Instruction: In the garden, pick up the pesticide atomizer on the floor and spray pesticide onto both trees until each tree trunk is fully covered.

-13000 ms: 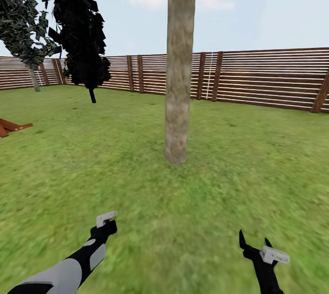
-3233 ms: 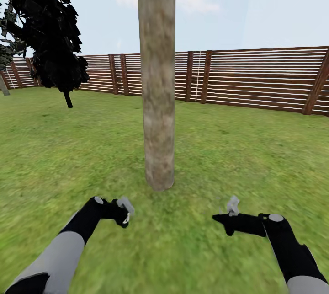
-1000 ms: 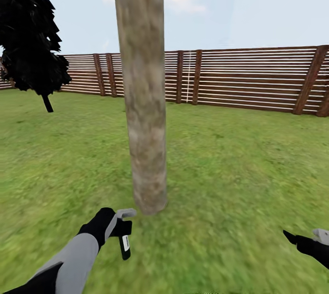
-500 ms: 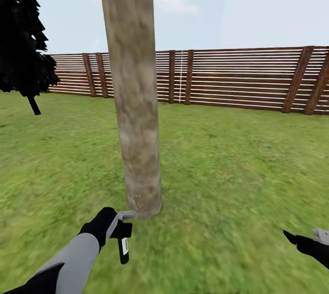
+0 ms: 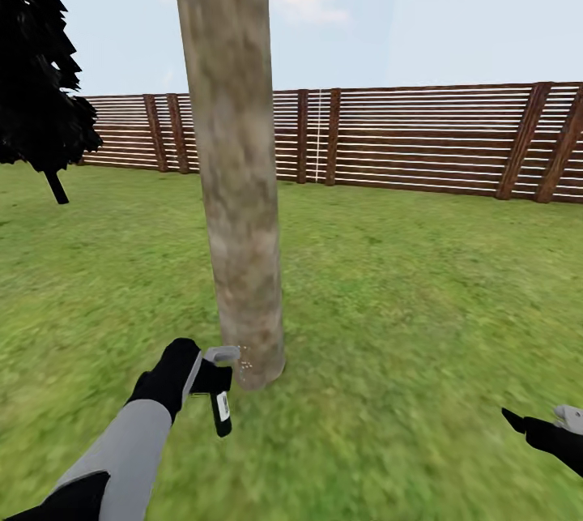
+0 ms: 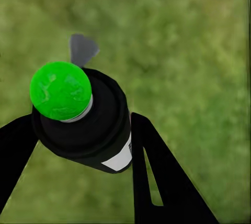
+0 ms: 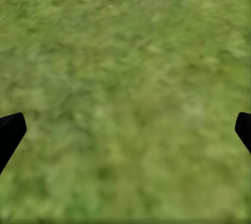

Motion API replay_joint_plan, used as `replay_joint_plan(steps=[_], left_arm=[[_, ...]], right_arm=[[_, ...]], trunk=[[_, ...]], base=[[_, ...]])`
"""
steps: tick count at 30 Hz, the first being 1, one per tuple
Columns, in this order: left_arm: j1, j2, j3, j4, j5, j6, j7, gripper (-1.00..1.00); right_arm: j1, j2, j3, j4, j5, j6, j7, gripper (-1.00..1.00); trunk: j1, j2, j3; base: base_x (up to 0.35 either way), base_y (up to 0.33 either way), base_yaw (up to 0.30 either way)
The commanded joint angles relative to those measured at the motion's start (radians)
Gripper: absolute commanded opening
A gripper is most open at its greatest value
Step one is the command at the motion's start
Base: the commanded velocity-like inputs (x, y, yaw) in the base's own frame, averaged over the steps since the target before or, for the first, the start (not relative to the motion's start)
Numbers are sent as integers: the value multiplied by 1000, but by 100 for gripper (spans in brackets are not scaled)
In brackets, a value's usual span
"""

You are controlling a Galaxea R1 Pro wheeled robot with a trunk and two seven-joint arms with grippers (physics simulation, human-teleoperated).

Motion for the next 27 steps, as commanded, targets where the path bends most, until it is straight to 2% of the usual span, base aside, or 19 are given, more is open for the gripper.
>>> replay_joint_plan(steps=[1,2,3,6,11,16,17,24,27], left_arm=[[0,0,-38,-13,-3,23,-10,-100],[0,1,-89,-29,-3,46,-20,-100],[0,1,-122,-49,-3,58,-24,-100],[-5,1,-149,-86,-2,70,-30,-100],[-41,2,-158,-97,-2,74,-31,-100],[-66,2,-158,-95,-1,75,-32,-100],[-90,2,-158,-94,0,75,-33,-100],[-141,2,-161,-82,0,78,-33,-100],[-179,2,-181,-71,0,81,-33,-100]], right_arm=[[0,0,0,0,0,0,0,100],[0,0,1,0,0,0,0,100],[0,0,1,0,0,0,0,100],[0,0,1,0,0,0,0,100],[0,0,2,0,0,0,0,100],[0,0,2,0,0,0,0,100],[0,0,2,0,0,0,0,100],[0,0,3,0,0,0,0,100],[0,0,3,0,0,0,0,100]], trunk=[[0,0,0],[0,0,0],[0,0,0],[0,0,0],[0,0,0],[0,0,0],[0,0,0],[0,0,0],[0,0,0]], base=[[0,0,0],[0,0,0],[0,0,0],[0,0,0],[-5,0,0],[-270,0,0],[-69,0,0],[-11,0,0],[0,0,0]])
